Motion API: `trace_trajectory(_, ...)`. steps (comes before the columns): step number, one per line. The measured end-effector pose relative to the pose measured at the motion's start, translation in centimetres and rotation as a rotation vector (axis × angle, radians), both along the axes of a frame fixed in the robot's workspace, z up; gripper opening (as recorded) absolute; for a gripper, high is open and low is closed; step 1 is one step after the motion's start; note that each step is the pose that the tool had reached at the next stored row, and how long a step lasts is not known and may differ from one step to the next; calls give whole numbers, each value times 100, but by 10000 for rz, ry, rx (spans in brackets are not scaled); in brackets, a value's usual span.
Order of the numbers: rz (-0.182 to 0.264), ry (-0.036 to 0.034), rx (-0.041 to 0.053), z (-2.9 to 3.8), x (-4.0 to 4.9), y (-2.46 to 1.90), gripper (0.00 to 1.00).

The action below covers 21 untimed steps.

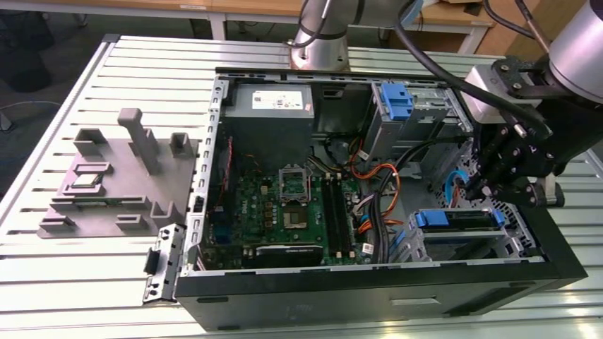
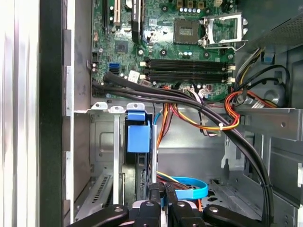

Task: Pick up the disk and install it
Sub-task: 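Insert the first disk wire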

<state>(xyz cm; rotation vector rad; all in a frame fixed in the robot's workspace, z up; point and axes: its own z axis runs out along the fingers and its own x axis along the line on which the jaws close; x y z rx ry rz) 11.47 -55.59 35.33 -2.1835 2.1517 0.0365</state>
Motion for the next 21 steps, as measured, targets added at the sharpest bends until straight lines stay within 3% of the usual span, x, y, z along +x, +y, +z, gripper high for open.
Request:
trace_trajectory(2, 0, -109, 2, -7, -18, -20, 16)
trace_trajectory(4, 0, -157, 1, -15, -32, -44, 16)
trace_trajectory(14, 2, -175, 5, -115, -74, -99, 16)
trace_trajectory(21, 4, -214, 5, -137, -75, -130, 16)
